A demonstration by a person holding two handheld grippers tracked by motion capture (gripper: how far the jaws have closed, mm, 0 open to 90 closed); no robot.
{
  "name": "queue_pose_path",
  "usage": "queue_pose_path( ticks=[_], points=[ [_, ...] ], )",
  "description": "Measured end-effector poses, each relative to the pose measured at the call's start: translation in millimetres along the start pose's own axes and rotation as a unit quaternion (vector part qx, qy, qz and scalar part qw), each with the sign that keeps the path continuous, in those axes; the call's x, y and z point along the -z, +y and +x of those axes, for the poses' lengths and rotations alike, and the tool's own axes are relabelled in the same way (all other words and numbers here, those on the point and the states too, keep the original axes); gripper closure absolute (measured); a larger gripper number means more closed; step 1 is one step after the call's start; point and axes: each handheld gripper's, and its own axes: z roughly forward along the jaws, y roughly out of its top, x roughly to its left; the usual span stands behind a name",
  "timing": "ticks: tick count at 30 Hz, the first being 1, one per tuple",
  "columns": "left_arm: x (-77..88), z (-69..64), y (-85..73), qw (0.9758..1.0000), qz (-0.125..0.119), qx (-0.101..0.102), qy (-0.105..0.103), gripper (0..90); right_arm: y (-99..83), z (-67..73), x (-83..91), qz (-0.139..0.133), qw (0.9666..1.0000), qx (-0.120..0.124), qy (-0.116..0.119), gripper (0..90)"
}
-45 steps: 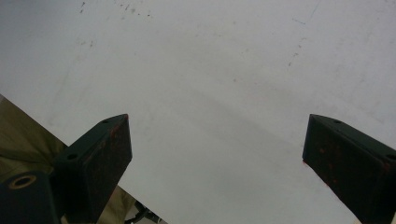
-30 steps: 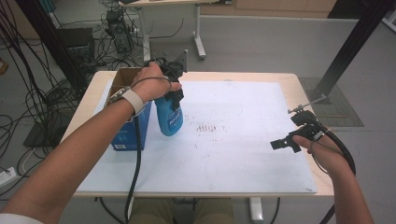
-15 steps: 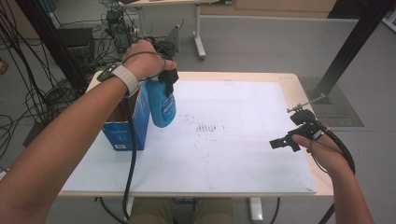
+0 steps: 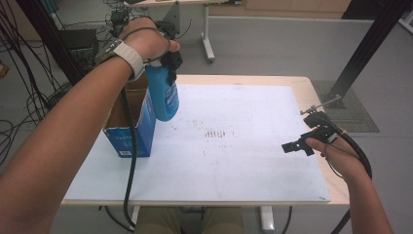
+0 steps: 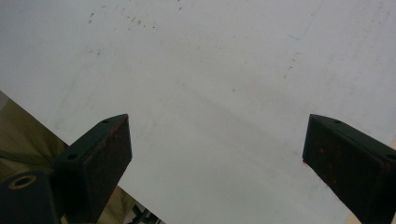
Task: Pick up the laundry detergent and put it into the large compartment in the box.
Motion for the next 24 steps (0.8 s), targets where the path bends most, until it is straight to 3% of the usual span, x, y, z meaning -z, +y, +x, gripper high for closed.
queue_pose_path(
  ticks=[8,24],
  points=[
    [14.3,7.5,-6.0,0.9994,-0.008,0.032,-0.010,38.7,0.8,0.0,1.5,-0.003,1.0000,0.003,0.001,7.9],
    [31.5,27.5,-13.9,0.9981,-0.007,0.058,-0.019,38.7,1.5,-1.2,-0.4,-0.005,1.0000,0.005,0.003,7.8]
  ],
)
